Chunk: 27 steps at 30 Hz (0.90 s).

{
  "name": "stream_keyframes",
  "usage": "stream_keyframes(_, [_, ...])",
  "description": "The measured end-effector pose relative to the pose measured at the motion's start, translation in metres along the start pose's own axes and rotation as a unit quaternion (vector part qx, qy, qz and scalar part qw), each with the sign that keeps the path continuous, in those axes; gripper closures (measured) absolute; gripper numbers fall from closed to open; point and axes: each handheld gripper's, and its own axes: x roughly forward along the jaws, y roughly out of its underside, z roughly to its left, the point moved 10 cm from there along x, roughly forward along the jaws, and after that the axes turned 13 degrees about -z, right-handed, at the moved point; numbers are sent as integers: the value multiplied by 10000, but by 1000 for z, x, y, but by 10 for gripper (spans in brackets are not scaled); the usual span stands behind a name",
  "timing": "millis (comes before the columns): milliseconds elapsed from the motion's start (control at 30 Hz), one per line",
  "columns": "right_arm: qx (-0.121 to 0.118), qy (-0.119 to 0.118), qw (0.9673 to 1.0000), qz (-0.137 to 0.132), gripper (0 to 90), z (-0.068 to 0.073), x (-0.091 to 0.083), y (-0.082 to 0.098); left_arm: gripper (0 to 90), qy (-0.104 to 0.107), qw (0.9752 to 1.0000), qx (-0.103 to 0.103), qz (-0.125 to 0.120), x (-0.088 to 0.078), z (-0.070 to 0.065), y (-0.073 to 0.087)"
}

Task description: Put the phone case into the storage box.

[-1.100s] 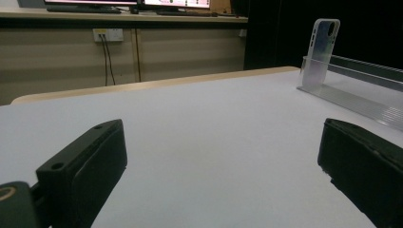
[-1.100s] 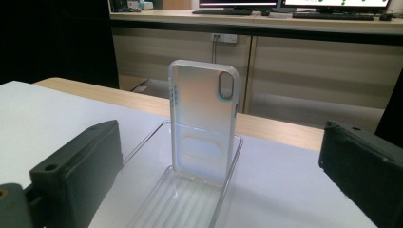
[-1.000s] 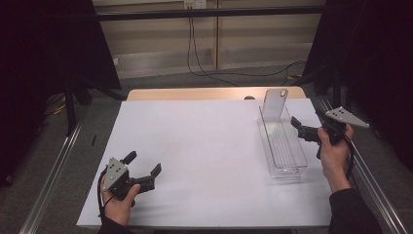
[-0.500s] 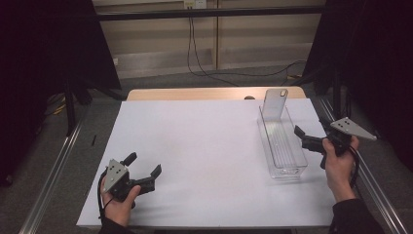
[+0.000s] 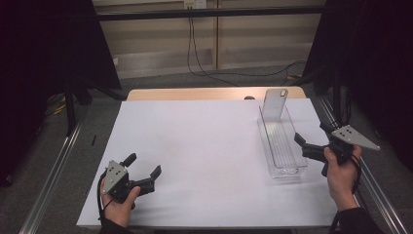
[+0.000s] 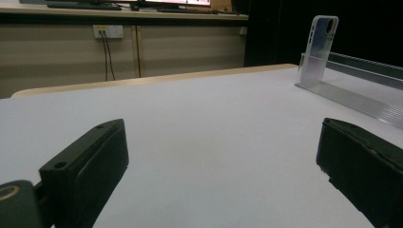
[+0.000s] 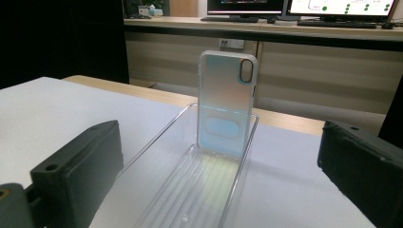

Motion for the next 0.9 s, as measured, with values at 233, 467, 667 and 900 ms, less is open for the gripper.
stream_keyframes(233, [-4,-13,10000,5,3,8,-10,2,34,-12,10000,-9,-30,-3,-1,-1])
stream_keyframes(467, [11,57,10000,-30,3,9,-21,2,34,-68,10000,-3,-43,-5,1,-1])
stream_keyframes(667, [8,115,9999,-50,3,10,-32,7,34,-79,9999,50,-65,-9,2,-2])
stream_keyframes(900, [-40,61,10000,35,6,14,-43,14,34,-70,9998,47,-158,-14,-1,-9])
